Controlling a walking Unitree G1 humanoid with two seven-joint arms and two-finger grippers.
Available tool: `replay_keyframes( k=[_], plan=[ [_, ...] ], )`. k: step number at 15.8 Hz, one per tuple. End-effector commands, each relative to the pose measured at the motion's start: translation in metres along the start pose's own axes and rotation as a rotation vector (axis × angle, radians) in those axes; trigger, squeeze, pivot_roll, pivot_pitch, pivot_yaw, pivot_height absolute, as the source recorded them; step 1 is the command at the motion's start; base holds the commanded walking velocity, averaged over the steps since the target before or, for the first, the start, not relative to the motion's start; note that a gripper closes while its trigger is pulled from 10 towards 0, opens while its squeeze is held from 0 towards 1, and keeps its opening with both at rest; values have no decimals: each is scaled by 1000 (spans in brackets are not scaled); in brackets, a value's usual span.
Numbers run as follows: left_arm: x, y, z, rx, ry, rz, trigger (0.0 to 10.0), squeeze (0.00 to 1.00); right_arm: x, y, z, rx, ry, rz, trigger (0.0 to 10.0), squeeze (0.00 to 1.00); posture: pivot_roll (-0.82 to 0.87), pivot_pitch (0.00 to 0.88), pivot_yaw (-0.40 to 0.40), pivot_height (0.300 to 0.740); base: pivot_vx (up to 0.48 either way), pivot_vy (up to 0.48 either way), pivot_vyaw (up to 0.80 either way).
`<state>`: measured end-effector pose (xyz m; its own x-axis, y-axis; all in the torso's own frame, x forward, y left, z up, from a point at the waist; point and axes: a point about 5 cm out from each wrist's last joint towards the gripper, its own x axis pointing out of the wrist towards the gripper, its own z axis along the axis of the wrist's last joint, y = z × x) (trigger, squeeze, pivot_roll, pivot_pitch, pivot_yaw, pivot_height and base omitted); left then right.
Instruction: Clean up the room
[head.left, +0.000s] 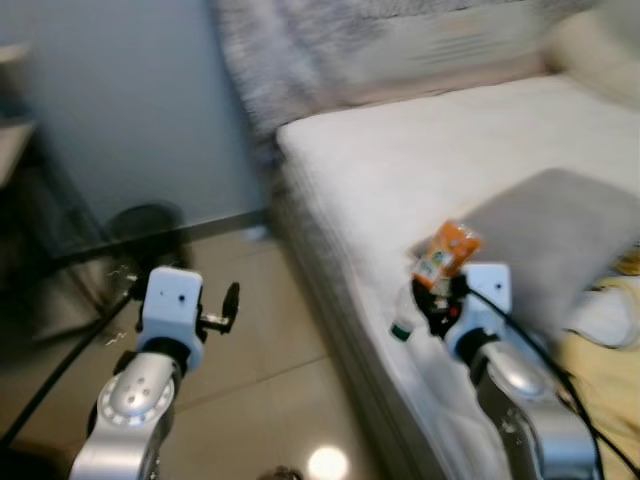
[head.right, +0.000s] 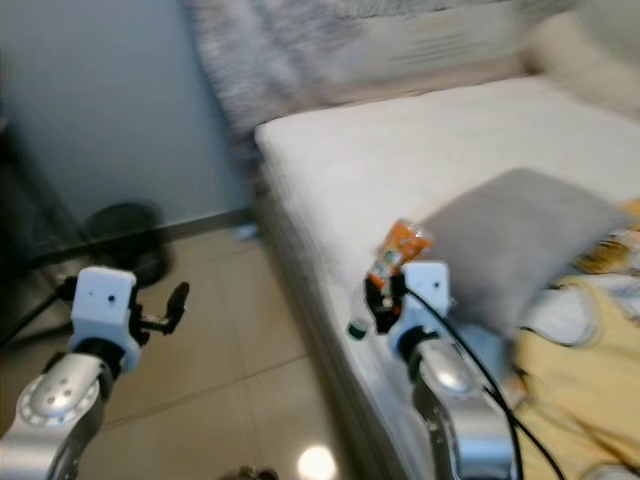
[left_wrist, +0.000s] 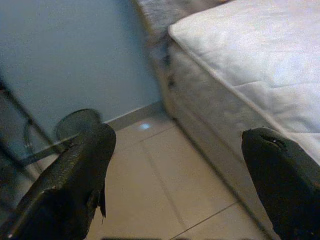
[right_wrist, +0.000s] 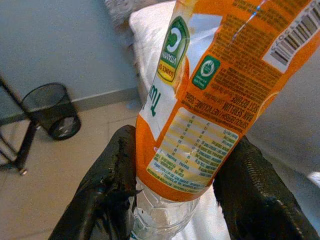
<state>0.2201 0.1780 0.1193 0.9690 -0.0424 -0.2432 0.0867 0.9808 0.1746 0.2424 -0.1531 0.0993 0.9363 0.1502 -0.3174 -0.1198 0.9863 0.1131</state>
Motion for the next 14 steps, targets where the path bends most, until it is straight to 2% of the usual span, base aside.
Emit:
replay_keyframes(
  k=[1, 5, 9, 11, 14],
  plan=[
    [3, 6, 4, 10, -13, 24, 10000, 0, 3, 5, 6, -13, -30, 13, 10000, 0, -40, 0, 28, 740, 300, 0, 800],
    [3, 11, 7, 3, -60, 1, 10000, 0, 6, 7, 9, -58, -47, 12, 10000, 0, -56, 0, 47, 740, 305, 0, 800],
    [2, 14, 3, 6, -63, -10, 10000, 0, 8, 4, 12, -119, -88, -32, 10000, 0, -57, 0, 44, 740, 319, 0, 0],
    [3, 16, 2, 18, -49, 1, 10000, 0, 9, 3, 11, -95, -83, -42, 10000, 0, -57, 0, 36, 740, 371, 0, 0],
    [7, 16, 4, 22, -57, -7, 10000, 0, 10, 7, 10, -120, -80, 2, 10000, 0, -65, 0, 38, 740, 374, 0, 0]
  ],
)
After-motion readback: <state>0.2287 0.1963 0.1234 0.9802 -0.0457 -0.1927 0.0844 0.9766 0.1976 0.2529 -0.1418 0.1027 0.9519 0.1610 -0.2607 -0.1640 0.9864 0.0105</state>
